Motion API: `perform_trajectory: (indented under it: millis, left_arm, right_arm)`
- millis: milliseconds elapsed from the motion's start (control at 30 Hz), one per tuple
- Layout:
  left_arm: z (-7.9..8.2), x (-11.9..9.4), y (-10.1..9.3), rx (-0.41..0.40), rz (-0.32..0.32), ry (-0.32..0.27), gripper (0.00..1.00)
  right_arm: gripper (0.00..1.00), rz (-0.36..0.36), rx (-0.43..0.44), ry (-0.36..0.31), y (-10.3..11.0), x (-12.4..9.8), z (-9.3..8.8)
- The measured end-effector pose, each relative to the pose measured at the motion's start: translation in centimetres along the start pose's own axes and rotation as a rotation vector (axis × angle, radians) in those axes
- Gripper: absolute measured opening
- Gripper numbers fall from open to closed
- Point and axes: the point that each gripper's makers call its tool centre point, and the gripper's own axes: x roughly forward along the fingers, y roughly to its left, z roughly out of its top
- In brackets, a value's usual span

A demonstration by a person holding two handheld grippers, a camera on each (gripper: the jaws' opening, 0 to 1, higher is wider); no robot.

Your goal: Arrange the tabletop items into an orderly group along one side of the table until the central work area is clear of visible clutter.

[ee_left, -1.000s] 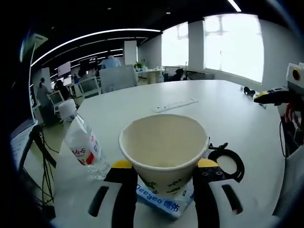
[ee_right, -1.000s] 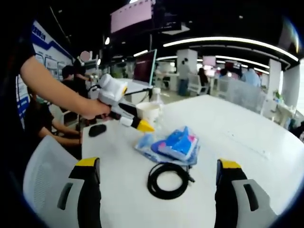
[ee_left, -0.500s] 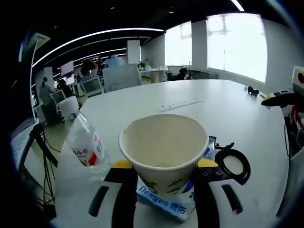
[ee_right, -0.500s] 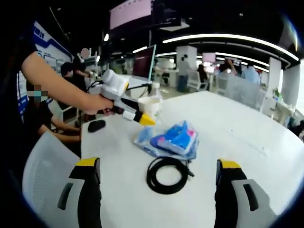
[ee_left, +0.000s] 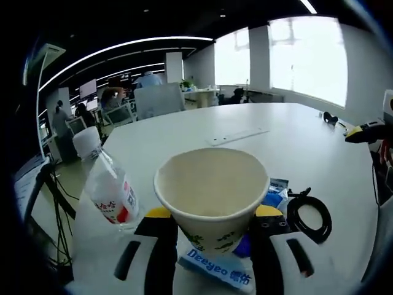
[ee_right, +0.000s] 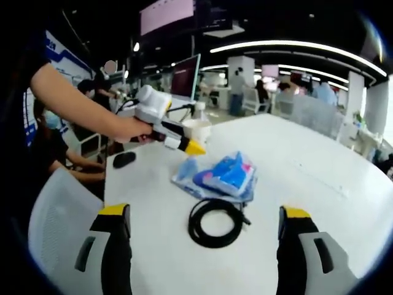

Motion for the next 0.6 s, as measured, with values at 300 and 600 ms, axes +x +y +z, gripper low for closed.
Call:
perform_trajectory:
  millis: [300,600]
  left_arm:
    - [-0.2,0.7,0.7,-0.002,0.016,-0.005,0.45]
    - [-0.3,1.6,1.1,0.009,0.025,-0.005,0.45]
  right_arm:
    - [0.98,-0.006,0.003,0.011,-0.3,0.2,-0.3]
    - [0.98,-0.014,0.013,0.029,-0.6,0.3,-1.0]
